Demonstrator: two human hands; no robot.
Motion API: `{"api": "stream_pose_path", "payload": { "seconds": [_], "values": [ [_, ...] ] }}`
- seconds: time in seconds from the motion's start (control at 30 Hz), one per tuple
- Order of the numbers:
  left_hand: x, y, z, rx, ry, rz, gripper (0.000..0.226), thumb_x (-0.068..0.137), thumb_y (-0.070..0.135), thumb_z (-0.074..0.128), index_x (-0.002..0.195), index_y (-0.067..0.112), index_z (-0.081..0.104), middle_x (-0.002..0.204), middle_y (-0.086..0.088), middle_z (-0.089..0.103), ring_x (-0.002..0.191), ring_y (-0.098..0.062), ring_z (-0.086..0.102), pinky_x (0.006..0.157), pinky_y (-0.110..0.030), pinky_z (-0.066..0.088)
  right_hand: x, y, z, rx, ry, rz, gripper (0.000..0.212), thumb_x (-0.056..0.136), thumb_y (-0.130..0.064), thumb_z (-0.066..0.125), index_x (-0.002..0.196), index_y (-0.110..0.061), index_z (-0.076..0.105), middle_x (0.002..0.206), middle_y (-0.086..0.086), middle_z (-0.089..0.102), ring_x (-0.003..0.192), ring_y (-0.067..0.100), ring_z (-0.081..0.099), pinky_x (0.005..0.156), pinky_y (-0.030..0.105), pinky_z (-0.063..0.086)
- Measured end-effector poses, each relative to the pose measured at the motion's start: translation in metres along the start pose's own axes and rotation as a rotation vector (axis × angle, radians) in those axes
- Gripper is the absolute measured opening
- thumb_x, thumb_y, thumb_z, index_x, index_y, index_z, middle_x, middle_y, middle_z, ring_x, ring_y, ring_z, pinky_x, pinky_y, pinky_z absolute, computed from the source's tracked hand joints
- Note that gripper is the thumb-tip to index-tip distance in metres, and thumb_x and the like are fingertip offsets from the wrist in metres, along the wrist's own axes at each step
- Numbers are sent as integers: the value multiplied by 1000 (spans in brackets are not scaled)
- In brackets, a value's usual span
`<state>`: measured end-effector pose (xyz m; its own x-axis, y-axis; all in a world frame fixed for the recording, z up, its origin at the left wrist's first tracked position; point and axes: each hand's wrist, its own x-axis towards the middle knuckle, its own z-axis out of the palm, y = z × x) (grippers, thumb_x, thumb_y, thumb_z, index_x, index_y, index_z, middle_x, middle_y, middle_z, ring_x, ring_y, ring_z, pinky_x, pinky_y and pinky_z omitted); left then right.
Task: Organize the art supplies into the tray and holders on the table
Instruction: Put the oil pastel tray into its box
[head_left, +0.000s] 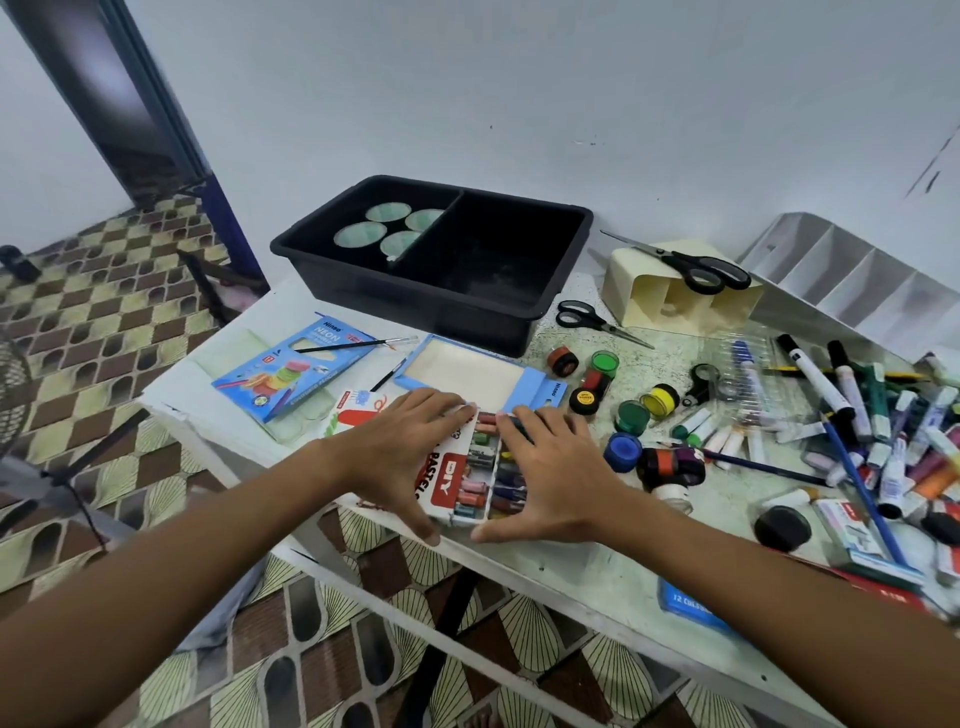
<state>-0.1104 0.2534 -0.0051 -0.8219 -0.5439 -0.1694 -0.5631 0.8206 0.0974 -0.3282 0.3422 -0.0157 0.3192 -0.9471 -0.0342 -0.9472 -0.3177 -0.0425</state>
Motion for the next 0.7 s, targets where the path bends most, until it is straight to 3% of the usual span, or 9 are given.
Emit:
{"api": "stream_pose_path", "payload": {
  "seconds": [0.1, 0.23, 0.3, 0.37, 0.5, 0.6, 0.7],
  "values": [
    [0, 0, -1, 6, -10, -12, 141, 49, 85, 69, 155, 16, 6, 156, -2, 15, 141, -18, 10, 115, -32, 10, 7, -7, 0, 66, 12, -18, 134, 57, -100, 33, 153, -9, 11, 159, 9, 18, 143, 25, 18, 118, 50, 10],
    [-1, -2, 1, 27, -49, -40, 142, 49, 89, 63, 155, 23, -4, 160, -1, 2, 146, -18, -2, 120, -53, 1, -3, 4, -1, 113, -16, -101, 135, 56, -100, 27, 154, -15, -10, 162, 6, -16, 148, 19, -16, 119, 46, -12],
    [-2, -4, 3, 7, -62, -51, 141, 49, 89, 63, 154, 29, -10, 161, 1, -9, 147, -17, -10, 119, -53, -8, -17, 18, 1, 76, -27, -111, 135, 55, -101, 23, 151, -17, -19, 157, 7, -28, 142, 17, -33, 115, 40, -22],
    [-2, -6, 5, -10, -63, -54, 141, 50, 90, 63, 153, 31, -12, 161, 2, -9, 146, -15, -10, 117, -52, -11, -28, 32, 2, 45, -55, -90, 133, 55, -102, 23, 145, -19, -28, 154, 6, -34, 138, 14, -40, 113, 37, -25],
    [-1, -6, 6, -24, -41, -55, 139, 49, 92, 61, 154, 30, -7, 161, 2, 3, 146, -15, -3, 119, -49, -6, -28, 35, 2, 109, -79, -40, 135, 55, -101, 25, 149, -18, -25, 161, 6, -19, 145, 15, -26, 112, 31, -21],
    [-1, -4, 7, -51, -9, -64, 138, 50, 90, 63, 155, 29, -3, 159, 2, 8, 142, -12, 3, 116, -40, 4, -18, 25, 3, 185, -48, -8, 136, 53, -101, 26, 154, -16, -13, 163, 7, -2, 149, 21, -5, 118, 35, -6],
    [2, 2, 6, -48, 10, -63, 139, 49, 88, 66, 155, 26, 1, 158, 0, 11, 141, -16, 6, 115, -37, 7, -5, 8, 7, 237, 7, 1, 136, 54, -98, 31, 154, -15, -8, 163, 6, 6, 149, 23, 5, 119, 35, 4]
  ]
}}
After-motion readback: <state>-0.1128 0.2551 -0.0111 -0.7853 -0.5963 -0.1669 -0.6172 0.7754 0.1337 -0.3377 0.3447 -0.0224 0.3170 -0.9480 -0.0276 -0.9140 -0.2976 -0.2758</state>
